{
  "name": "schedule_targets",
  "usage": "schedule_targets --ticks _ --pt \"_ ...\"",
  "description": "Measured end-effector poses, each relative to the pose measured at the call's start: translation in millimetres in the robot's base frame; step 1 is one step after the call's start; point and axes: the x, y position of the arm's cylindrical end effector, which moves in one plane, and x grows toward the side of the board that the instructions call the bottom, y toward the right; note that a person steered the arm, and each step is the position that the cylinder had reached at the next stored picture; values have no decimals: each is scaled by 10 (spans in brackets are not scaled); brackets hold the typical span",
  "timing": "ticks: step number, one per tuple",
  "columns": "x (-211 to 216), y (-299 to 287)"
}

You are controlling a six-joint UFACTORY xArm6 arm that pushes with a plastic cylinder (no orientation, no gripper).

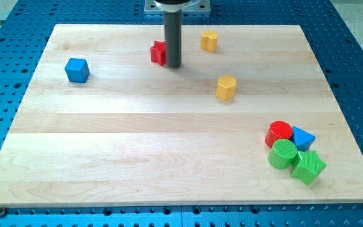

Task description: Push the red star into the circles

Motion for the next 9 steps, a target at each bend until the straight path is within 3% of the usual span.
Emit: schedule_targets --ticks 1,3,4,5,6,7,8,9 --pt "-334 -181" --pt "-443 -716" --pt "469 -890" --pt "444 -943" --pt "277 -1346" --pt "975 -1457" --pt "1758 -943" --pt "2243 -600"
